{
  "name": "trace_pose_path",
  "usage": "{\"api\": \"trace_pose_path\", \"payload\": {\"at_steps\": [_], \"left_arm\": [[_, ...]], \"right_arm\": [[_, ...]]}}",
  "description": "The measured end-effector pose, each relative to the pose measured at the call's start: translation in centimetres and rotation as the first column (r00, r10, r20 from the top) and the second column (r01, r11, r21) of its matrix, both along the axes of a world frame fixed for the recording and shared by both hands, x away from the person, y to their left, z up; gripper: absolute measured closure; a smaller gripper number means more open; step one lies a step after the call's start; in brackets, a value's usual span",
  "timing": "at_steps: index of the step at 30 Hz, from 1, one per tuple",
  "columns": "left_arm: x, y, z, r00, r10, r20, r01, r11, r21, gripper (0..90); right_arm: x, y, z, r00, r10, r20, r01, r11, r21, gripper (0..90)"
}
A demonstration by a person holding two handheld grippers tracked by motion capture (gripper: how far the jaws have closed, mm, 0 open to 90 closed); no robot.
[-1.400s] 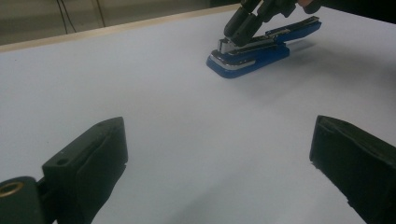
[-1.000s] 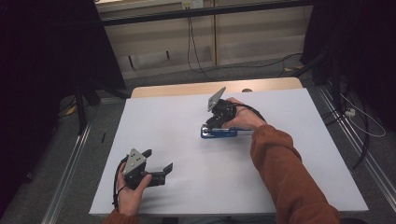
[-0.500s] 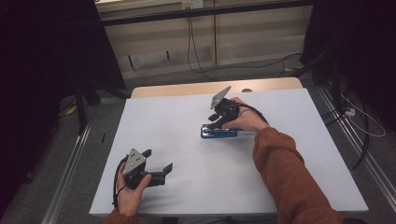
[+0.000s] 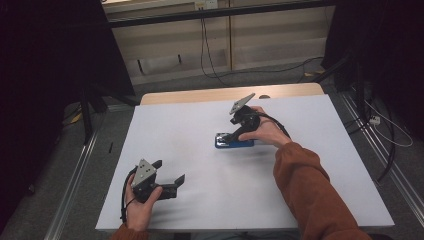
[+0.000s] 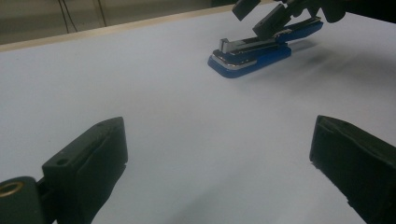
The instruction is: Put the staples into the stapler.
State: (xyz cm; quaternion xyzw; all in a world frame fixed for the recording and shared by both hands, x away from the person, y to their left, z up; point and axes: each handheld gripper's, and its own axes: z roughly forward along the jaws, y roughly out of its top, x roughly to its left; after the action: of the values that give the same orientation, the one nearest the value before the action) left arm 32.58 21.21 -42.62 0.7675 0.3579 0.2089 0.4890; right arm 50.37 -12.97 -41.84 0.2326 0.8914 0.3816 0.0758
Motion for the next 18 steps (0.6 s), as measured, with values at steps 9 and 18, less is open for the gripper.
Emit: {"api": "trace_pose_path", "payload": {"at_steps": [9,18], "left_arm": [[0.1,0.1,0.0,1.0,0.004,-0.001,-0.004,1.0,0.007,4.3],[0.0,0.0,0.0,1.0,0.006,-0.001,-0.006,1.0,0.005,4.3]], "right_arm": [[-0.9,-1.0,-0.1,0.9972,-0.075,0.002,0.075,0.9963,0.043,11.3],[-1.8,-2.3,0.1,0.9907,-0.135,0.011,0.134,0.987,0.089,8.4]]}}
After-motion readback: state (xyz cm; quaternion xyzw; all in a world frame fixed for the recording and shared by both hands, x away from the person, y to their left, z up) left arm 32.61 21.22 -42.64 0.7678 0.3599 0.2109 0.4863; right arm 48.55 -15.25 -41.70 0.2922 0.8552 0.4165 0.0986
